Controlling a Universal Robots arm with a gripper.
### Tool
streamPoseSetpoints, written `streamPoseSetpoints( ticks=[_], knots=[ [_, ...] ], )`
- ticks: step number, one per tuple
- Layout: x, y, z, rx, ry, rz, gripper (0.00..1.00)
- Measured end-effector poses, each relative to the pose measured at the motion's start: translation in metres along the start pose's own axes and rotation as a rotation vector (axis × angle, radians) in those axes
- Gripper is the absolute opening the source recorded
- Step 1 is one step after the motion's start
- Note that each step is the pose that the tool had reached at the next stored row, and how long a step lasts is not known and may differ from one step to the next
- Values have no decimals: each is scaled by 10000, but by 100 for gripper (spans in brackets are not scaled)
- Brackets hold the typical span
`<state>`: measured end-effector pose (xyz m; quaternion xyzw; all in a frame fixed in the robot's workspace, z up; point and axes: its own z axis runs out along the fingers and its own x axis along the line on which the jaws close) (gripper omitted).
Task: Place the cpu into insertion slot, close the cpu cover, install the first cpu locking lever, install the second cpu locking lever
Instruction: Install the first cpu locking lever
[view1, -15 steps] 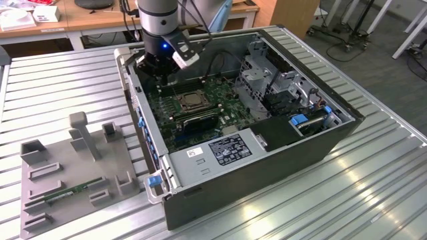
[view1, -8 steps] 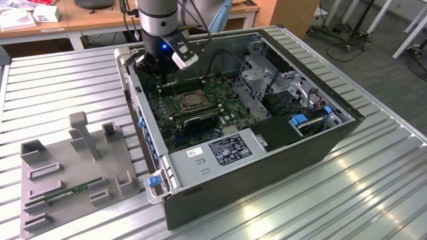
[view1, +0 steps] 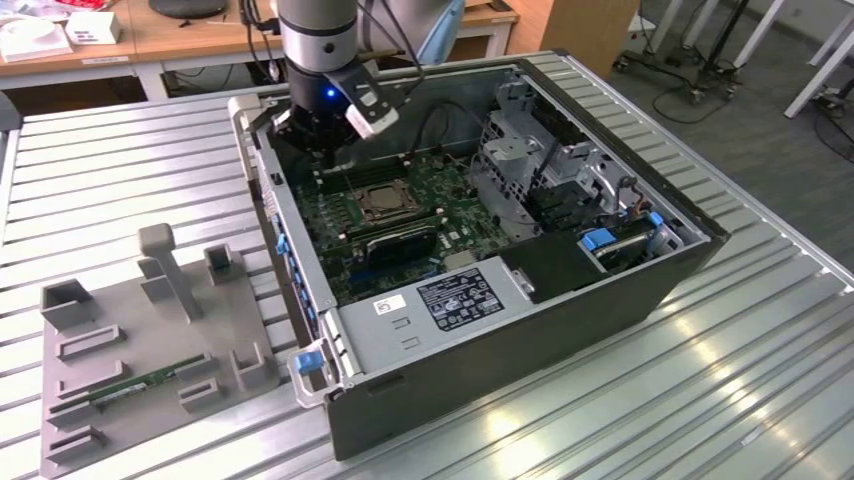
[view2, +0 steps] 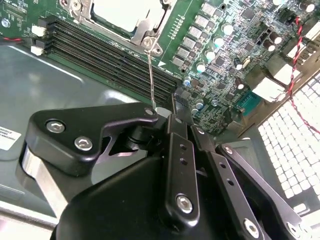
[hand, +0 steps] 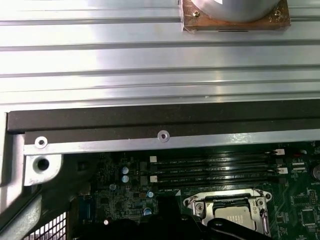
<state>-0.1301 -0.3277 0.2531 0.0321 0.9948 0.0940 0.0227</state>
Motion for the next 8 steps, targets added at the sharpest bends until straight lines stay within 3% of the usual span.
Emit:
streamPoseSetpoints(
  ticks=[8],
  knots=[
    [-117,6,11,0,0,0,11]
  ],
)
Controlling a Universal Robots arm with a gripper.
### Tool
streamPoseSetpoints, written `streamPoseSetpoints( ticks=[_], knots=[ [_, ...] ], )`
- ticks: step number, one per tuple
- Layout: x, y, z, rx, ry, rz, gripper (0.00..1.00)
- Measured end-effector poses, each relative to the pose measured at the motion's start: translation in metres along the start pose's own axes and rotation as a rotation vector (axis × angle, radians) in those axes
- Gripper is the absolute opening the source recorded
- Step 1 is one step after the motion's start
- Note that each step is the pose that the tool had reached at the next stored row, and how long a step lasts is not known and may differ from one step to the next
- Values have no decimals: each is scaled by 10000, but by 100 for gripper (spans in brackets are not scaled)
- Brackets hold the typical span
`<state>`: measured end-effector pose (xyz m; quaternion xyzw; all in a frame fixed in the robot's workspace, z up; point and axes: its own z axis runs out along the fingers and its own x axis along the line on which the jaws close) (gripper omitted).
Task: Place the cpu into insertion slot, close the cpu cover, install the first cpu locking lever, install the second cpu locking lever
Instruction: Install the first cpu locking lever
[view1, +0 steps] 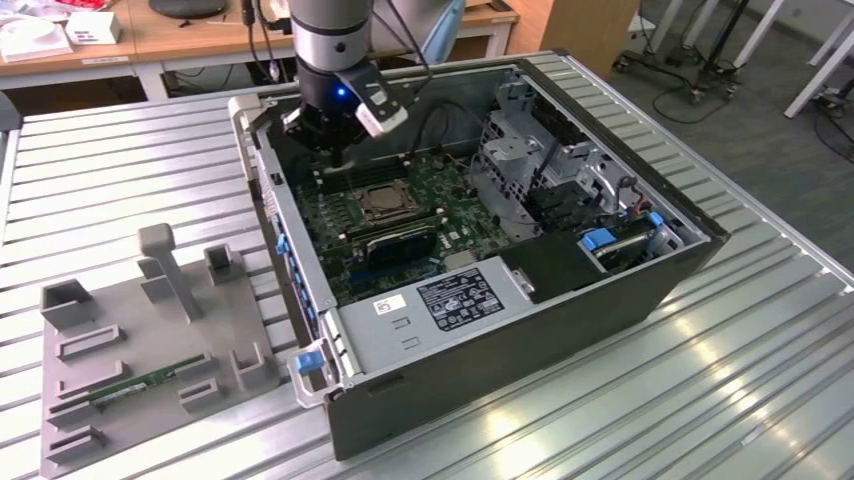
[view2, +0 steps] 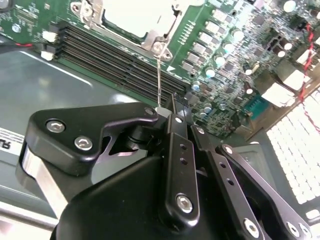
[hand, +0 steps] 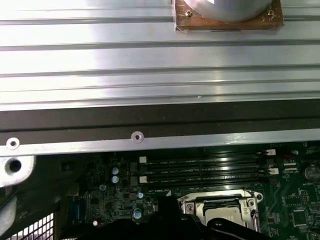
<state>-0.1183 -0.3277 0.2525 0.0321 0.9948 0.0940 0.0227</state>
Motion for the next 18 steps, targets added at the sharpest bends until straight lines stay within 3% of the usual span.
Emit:
streamPoseSetpoints(
  ticks=[12,18],
  knots=[
    [-286,16,19,-2,0,0,11],
    [-300,17,20,-6,-1,1,11]
  ],
)
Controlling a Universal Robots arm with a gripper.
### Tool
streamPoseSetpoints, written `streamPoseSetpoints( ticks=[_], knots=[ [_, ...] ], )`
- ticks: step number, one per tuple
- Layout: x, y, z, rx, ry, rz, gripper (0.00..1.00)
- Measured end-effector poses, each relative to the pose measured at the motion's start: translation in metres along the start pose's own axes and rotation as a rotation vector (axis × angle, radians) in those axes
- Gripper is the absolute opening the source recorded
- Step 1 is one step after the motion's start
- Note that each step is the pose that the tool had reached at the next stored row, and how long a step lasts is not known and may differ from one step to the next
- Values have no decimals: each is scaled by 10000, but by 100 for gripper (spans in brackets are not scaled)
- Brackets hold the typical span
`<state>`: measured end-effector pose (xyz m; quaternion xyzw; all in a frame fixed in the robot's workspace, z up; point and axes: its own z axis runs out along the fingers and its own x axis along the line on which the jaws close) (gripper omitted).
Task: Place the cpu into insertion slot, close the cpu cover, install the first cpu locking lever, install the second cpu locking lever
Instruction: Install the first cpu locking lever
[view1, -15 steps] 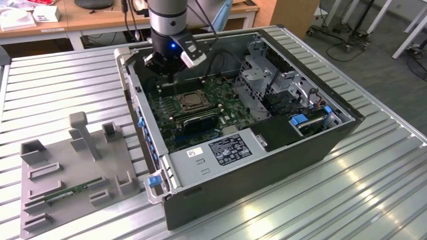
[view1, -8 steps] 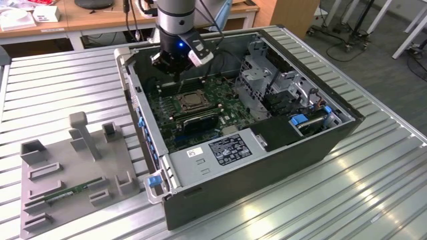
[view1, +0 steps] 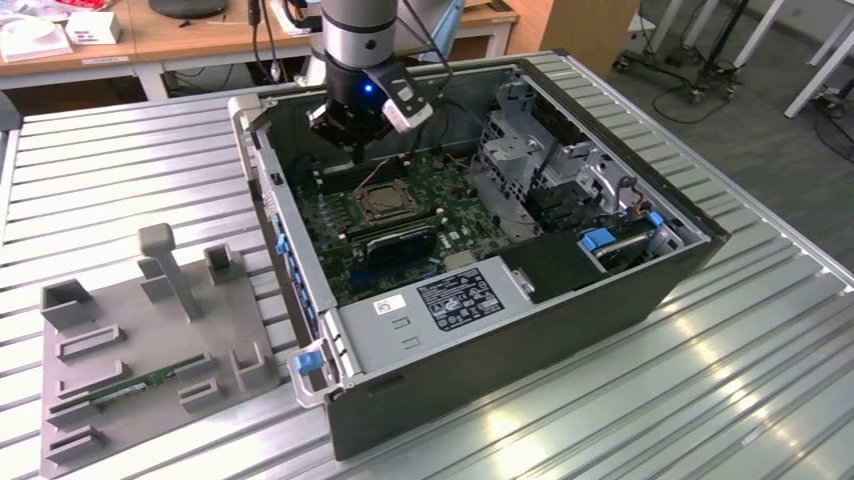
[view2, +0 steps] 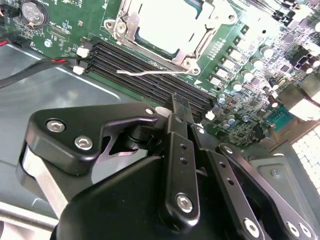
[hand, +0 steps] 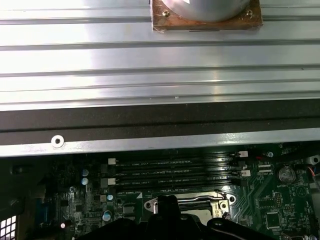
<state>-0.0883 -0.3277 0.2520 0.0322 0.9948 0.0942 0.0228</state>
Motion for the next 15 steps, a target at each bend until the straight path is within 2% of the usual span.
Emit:
streamPoseSetpoints(
  ticks=[1,5,9,13,15],
  knots=[
    [0,0,0,-25,2,2,11],
    [-1,-3,1,-275,18,14,11],
    [-5,-14,21,-442,27,23,11],
    [-10,-33,53,-712,43,36,11],
    [-13,-43,79,-782,46,40,11]
  ],
)
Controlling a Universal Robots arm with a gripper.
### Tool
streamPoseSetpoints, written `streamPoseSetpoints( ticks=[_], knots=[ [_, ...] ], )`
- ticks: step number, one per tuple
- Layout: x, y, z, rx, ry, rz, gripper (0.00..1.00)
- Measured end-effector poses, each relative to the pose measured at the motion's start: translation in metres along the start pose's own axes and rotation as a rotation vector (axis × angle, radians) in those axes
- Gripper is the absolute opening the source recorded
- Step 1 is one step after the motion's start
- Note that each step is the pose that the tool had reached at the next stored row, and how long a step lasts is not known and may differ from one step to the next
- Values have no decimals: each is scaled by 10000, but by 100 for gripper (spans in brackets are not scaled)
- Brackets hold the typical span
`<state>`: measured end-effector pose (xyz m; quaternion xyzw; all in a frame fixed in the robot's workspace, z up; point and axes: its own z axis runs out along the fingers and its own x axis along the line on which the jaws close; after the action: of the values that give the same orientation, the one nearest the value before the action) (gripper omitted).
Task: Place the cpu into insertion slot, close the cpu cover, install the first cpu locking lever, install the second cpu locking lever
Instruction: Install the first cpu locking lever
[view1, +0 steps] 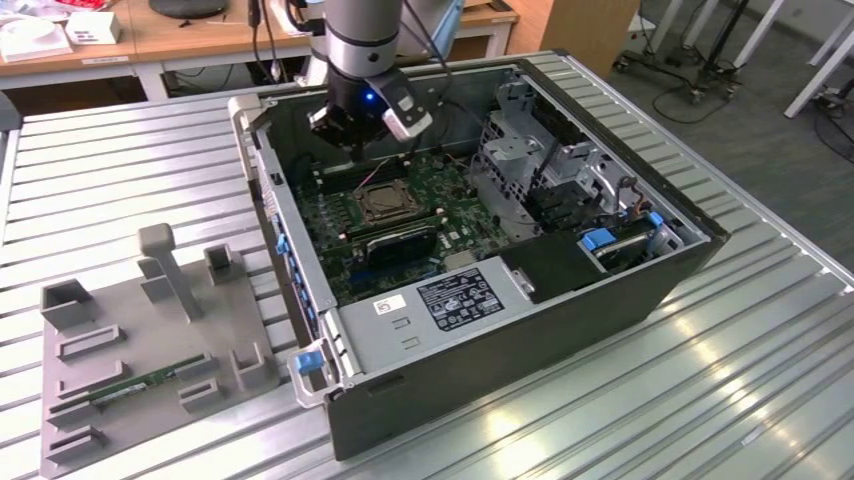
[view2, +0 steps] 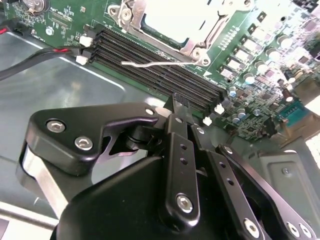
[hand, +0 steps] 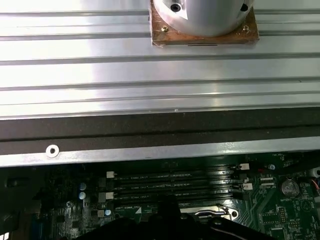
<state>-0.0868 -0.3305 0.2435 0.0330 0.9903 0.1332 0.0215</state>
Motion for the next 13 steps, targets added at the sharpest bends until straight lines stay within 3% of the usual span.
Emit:
streamPoseSetpoints(
  ticks=[4,13],
  knots=[
    [-12,-21,53,-53,5,3,11],
    [-106,-35,122,-55,21,7,11]
  ],
)
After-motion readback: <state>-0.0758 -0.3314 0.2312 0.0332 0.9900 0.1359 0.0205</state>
